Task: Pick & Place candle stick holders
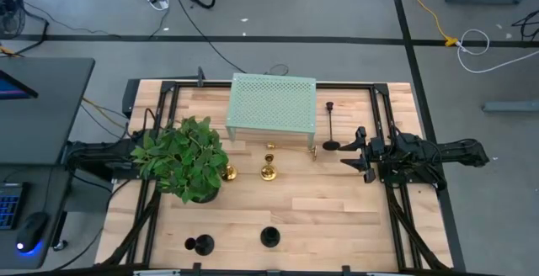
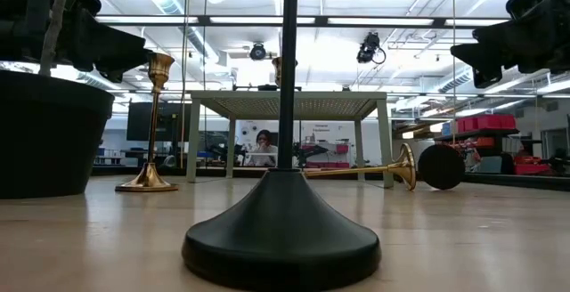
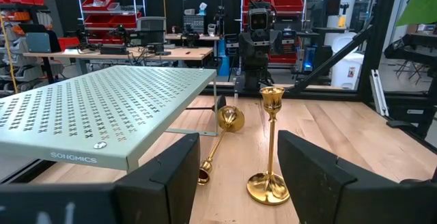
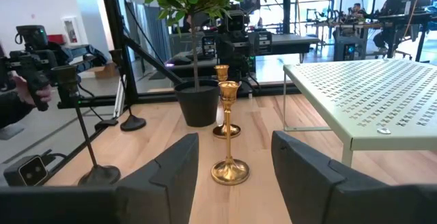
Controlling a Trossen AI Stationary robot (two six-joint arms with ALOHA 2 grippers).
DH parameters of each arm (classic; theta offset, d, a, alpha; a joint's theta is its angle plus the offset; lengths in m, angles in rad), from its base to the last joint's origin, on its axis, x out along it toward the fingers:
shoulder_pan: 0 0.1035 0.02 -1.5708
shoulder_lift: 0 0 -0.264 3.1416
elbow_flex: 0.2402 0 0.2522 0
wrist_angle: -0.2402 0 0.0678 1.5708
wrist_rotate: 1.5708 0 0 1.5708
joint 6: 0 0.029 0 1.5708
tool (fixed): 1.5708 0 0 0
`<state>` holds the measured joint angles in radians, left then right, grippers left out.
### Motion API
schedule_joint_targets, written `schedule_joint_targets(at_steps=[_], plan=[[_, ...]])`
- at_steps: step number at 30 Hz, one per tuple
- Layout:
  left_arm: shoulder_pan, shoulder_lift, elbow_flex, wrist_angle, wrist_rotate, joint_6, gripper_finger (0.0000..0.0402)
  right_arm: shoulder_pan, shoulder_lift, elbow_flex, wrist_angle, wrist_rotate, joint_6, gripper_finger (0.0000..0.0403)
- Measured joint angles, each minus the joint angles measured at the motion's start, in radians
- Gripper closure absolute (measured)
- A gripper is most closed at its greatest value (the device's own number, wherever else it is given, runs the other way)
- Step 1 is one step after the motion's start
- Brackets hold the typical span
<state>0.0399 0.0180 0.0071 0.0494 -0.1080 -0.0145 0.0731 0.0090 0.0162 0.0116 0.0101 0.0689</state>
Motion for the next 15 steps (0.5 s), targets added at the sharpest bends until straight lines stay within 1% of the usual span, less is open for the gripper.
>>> schedule_joint_targets(at_steps=[7,11,13,15], plan=[[0.000,0.001,0.000,0.002,0.000,-0.002,0.0204,0.000,0.000,0.000,0.000,0.000,0.000,0.0218],[0.000,0.001,0.000,-0.002,-0.015,-0.046,0.0204,0.000,0.000,0.000,0.000,0.000,0.000,0.0218],[0.004,0.006,0.000,-0.002,-0.026,-0.022,0.0204,0.000,0.000,0.000,0.000,0.000,0.000,0.0218],[0.011,0.010,0.000,-0.006,-0.021,0.058,0.0204,0.000,0.000,0.000,0.000,0.000,0.000,0.0218]])
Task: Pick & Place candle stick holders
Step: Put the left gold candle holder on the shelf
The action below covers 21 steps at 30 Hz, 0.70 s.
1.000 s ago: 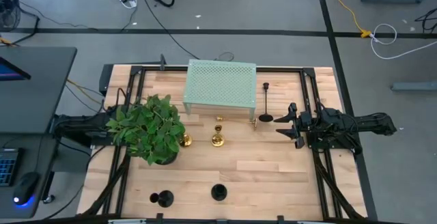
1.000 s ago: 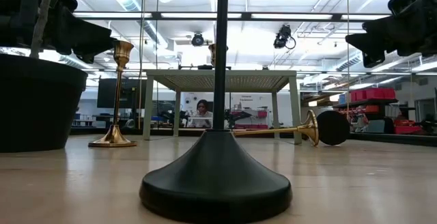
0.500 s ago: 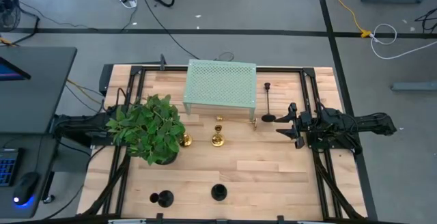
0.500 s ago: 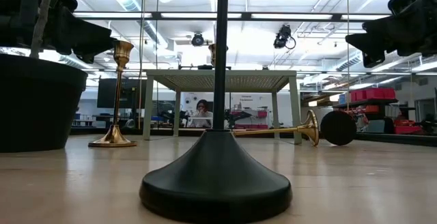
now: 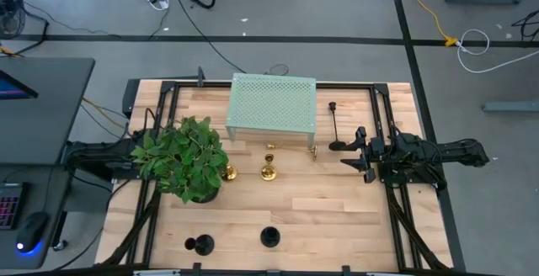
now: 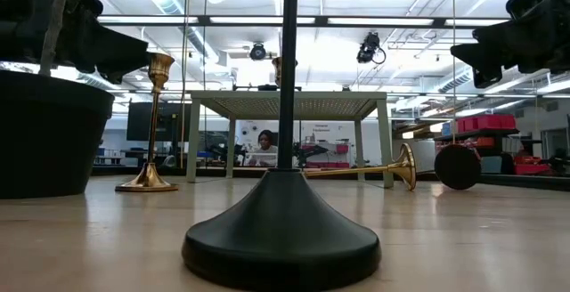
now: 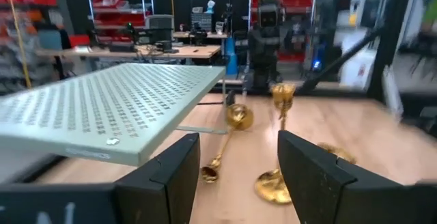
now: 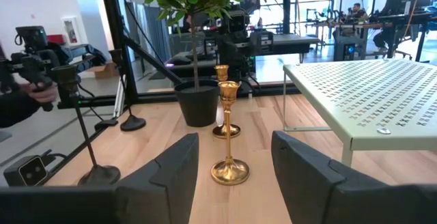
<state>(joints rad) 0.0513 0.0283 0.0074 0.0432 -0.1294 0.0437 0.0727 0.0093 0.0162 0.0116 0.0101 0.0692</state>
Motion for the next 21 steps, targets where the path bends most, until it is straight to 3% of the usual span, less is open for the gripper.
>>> schedule_joint_targets(at_steps=[21], plan=[[0.063,0.311,0.001,0.008,0.260,-0.067,0.0205,0.000,0.000,0.000,0.000,0.001,0.000,0.0218]])
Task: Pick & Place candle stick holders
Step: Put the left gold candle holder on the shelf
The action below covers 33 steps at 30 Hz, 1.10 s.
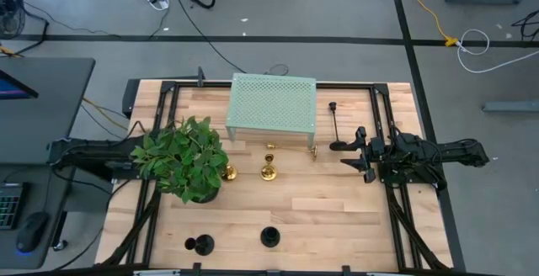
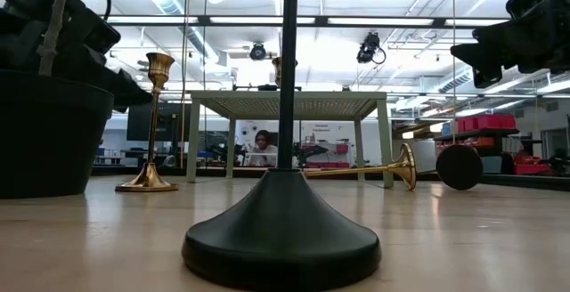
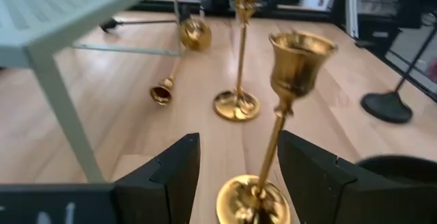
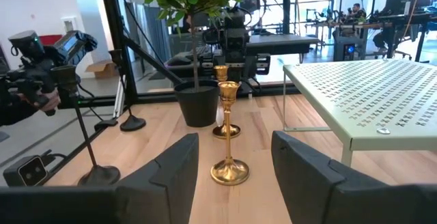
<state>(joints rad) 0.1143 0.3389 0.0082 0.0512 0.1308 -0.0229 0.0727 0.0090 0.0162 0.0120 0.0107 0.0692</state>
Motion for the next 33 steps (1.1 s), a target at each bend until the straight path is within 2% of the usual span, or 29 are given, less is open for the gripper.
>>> schedule_joint_targets(at_steps=[15,25,33], plan=[[0.000,0.043,-0.001,0.074,0.111,-0.048,0.0205,0.000,0.000,0.000,0.000,0.000,0.000,0.0218],[0.000,0.047,-0.001,0.136,0.111,-0.040,0.0205,0.000,0.000,0.000,0.000,0.000,0.000,0.0218],[-0.001,0.126,-0.001,0.212,0.126,-0.044,0.0205,0.000,0.000,0.000,0.000,0.000,0.000,0.0218]])
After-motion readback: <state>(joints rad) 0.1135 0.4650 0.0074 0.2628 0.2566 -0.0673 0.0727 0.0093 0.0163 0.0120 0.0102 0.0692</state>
